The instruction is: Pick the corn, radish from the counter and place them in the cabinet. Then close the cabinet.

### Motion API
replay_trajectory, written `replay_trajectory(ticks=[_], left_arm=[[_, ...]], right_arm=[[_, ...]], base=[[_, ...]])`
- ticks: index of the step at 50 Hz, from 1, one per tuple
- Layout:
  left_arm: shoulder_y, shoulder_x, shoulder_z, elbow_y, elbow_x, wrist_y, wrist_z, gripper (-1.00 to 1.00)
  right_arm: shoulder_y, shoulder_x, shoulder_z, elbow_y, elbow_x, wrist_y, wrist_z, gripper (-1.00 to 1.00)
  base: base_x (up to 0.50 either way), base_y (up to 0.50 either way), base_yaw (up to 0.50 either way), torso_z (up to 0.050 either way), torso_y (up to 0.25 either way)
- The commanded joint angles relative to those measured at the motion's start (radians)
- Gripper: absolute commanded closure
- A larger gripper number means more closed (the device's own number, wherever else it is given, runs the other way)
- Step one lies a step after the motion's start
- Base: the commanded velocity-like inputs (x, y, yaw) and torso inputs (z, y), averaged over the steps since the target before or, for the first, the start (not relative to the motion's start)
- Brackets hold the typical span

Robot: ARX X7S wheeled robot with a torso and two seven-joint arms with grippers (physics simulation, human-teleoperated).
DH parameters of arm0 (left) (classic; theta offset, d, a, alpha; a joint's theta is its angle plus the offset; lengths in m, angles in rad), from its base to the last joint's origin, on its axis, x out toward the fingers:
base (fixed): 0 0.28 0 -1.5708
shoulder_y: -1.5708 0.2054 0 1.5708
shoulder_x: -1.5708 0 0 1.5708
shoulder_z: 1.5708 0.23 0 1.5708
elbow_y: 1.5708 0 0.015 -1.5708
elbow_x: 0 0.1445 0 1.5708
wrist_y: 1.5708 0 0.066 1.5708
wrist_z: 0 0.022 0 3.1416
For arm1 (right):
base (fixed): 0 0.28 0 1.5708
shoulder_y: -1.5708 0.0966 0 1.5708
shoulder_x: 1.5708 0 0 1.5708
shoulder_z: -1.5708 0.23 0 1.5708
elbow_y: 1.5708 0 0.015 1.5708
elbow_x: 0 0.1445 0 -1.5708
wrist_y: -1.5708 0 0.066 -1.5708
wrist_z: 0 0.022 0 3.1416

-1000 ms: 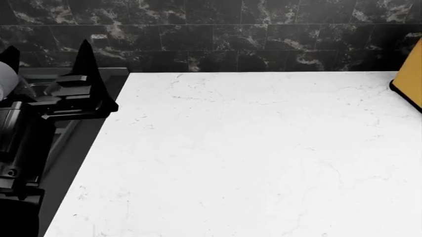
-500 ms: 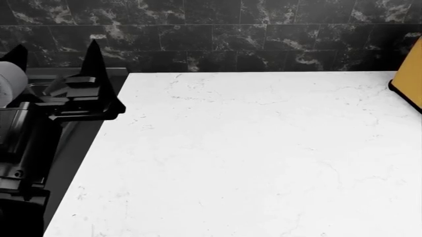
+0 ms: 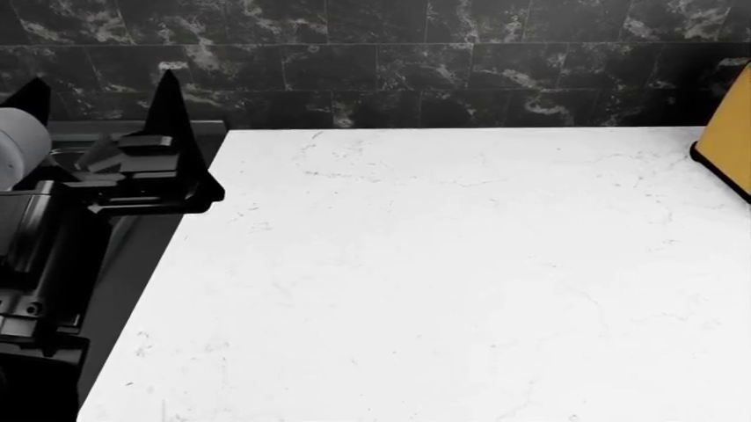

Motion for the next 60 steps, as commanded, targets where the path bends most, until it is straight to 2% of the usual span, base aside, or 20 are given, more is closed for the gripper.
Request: replay_trajectory(ticks=[1,15,25,26,27,29,32,33,35,36,40,60], left_arm=[[0.013,-0.009,-0.003,-0.004,0.011,0.012,0.008,-1.00],[0.049,-0.020,-0.016,-0.010,0.035,0.037,0.028,-1.00],[0.065,-0.030,-0.029,-0.017,0.036,0.050,0.034,-1.00],[0.066,-0.031,-0.030,-0.019,0.036,0.051,0.035,-1.00],[0.067,-0.033,-0.031,-0.020,0.037,0.053,0.037,-1.00],[0.069,-0.035,-0.033,-0.022,0.037,0.054,0.037,-1.00],[0.074,-0.039,-0.039,-0.023,0.036,0.058,0.039,-1.00],[0.076,-0.040,-0.041,-0.024,0.036,0.060,0.040,-1.00],[0.077,-0.044,-0.047,-0.026,0.032,0.063,0.040,-1.00],[0.077,-0.045,-0.050,-0.028,0.030,0.064,0.040,-1.00],[0.081,-0.048,-0.058,-0.031,0.026,0.070,0.041,-1.00],[0.073,-0.052,-0.049,-0.035,0.020,0.078,0.035,-1.00]], right_arm=[[0.064,-0.043,0.099,-0.459,0.056,-0.047,-0.164,-1.00],[0.073,-0.047,0.101,-0.443,0.128,-0.009,-0.232,-1.00],[0.130,-0.043,0.073,-0.435,0.182,0.113,-0.154,-1.00],[0.133,-0.084,0.051,-0.403,0.156,0.128,-0.134,-1.00],[0.110,-0.234,-0.017,-0.253,0.019,0.089,-0.133,-1.00],[0.103,-0.534,-0.138,0.047,-0.227,-0.028,-0.238,-1.00],[0.176,-0.963,-0.208,0.497,-0.410,-0.194,-0.387,-1.00],[0.196,-1.028,-0.241,0.647,-0.422,-0.236,-0.406,-1.00],[0.209,-1.028,-0.372,0.947,-0.347,-0.250,-0.333,-1.00],[0.219,-1.028,-0.445,1.020,-0.330,-0.252,-0.282,-1.00],[0.234,-1.028,-0.559,0.978,-0.277,-0.252,-0.207,-1.00],[0.288,-1.028,-0.578,0.933,-0.181,-0.264,-0.191,-1.00]], base=[[0.00,0.00,0.00,0.000,0.000],[0.00,0.00,0.00,0.001,0.005],[0.00,0.00,0.00,0.001,0.003],[0.00,0.00,0.00,0.000,0.000],[0.00,0.00,0.01,0.000,0.000],[0.02,0.01,0.02,0.011,0.000],[0.03,0.01,0.03,0.012,0.000],[0.03,0.01,0.03,0.013,0.000],[0.03,0.01,0.03,0.013,0.000],[0.04,0.01,0.04,0.012,0.000],[0.03,0.01,0.04,0.011,0.000],[0.04,0.01,0.04,0.014,0.000]])
